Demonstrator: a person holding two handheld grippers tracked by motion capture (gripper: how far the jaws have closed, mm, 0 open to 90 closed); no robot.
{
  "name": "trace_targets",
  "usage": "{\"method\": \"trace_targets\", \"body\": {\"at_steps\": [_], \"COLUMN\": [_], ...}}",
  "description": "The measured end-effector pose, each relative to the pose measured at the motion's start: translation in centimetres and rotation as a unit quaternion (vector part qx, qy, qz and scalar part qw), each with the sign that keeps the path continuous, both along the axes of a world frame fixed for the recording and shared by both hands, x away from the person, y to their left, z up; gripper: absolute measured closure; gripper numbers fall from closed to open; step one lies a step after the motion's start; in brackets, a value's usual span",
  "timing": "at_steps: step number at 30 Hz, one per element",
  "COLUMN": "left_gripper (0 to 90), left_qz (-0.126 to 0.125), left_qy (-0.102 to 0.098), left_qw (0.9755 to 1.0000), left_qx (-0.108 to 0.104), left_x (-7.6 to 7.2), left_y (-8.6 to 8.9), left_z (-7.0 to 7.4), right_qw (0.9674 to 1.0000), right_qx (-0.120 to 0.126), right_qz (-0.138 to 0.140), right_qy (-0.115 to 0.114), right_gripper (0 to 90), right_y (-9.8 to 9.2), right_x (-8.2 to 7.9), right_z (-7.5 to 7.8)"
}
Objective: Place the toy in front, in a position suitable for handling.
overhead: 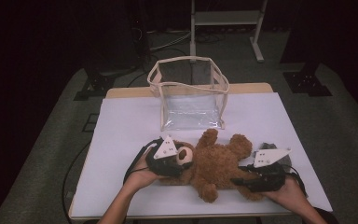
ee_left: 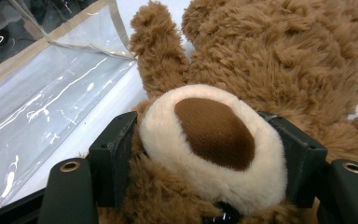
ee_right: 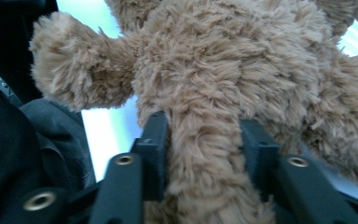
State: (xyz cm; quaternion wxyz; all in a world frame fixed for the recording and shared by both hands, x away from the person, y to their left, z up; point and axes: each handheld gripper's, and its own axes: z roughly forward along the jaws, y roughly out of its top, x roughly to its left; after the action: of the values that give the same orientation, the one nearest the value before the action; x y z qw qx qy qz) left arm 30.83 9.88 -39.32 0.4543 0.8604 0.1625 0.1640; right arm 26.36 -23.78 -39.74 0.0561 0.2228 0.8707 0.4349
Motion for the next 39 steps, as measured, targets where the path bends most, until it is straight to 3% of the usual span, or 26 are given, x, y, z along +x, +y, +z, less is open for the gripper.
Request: {"method": "trace_targets", "body": {"at_steps": [5,10,15,22,24,30,34,39], "left_gripper": [30.7,29.6,28.3,26.7,26.2,24.6,22.9,20.6], "left_qz": [0.003,0.001,-0.004,-0.012,-0.015,-0.021,-0.029,-0.029], "left_qy": [0.005,0.003,0.002,0.002,0.000,0.003,0.001,0.003], "left_qw": [1.0000,1.0000,1.0000,0.9998,0.9998,0.9996,0.9993,0.9995], "left_qx": [-0.003,-0.001,0.005,0.014,0.016,0.021,0.022,0.016], "left_x": [0.2,0.2,0.1,-0.1,-0.1,0.0,0.0,0.0], "left_y": [0.1,0.1,0.1,0.1,0.1,0.1,0.4,1.1], "left_z": [-0.1,-0.1,0.0,0.2,0.2,0.4,0.7,0.9], "right_qw": [0.9997,0.9972,0.9928,0.9884,0.9882,0.9893,0.9903,0.9881], "right_qx": [0.023,0.055,0.049,0.011,-0.004,-0.012,-0.047,-0.085], "right_qz": [-0.011,-0.049,-0.106,-0.152,-0.153,-0.145,-0.130,-0.125], "right_qy": [-0.001,-0.012,-0.029,-0.002,0.003,0.013,0.003,-0.028], "right_gripper": [44.5,40.1,37.0,35.6,35.6,34.1,34.8,45.0], "right_y": [-1.8,-5.1,-8.4,-11.3,-11.6,-11.7,-10.7,-10.0], "right_x": [-0.6,-1.1,-0.8,1.4,1.9,2.6,2.9,2.7], "right_z": [0.7,1.8,1.8,-1.4,-2.3,-4.1,-5.0,-5.5]}}
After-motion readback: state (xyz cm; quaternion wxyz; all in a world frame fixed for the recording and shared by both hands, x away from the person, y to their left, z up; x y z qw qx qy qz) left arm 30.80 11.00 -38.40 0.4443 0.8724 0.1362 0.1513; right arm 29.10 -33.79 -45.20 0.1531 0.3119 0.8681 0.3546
